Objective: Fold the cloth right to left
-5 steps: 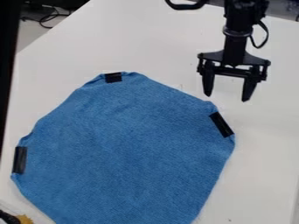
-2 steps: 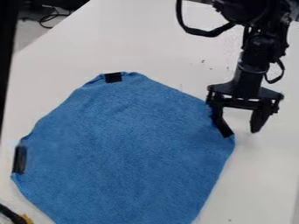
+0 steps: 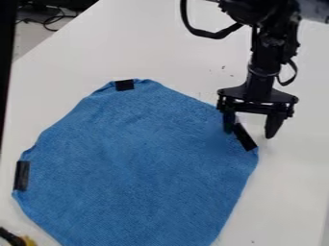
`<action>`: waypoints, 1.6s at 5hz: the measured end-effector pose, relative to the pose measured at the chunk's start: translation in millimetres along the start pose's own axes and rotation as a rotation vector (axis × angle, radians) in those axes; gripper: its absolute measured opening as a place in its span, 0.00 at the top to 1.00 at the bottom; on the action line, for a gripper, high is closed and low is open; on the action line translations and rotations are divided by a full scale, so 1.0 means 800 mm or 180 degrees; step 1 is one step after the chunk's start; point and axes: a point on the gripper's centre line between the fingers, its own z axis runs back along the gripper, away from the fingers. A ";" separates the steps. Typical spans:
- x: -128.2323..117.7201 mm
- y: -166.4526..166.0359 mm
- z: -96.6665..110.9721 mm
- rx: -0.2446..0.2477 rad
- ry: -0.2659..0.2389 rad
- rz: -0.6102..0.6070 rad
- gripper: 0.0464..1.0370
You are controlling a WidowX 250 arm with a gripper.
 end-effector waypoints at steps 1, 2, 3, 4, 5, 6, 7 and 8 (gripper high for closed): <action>0.007 -0.001 -0.008 -0.0055 0.0044 -0.0032 0.04; 0.014 0.000 -0.009 -0.0122 0.0050 -0.0056 0.09; 0.018 0.004 -0.010 -0.0145 0.0033 -0.0073 0.37; 0.022 0.007 -0.010 -0.0169 0.0015 -0.0081 0.66; 0.021 0.007 -0.010 -0.0152 0.0007 -0.0095 0.85; 0.021 0.009 -0.010 -0.0137 0.0000 -0.0086 0.95; 0.020 0.009 -0.008 -0.0077 0.0026 -0.0007 0.98; 0.013 0.010 0.009 -0.0029 0.0012 0.0132 0.98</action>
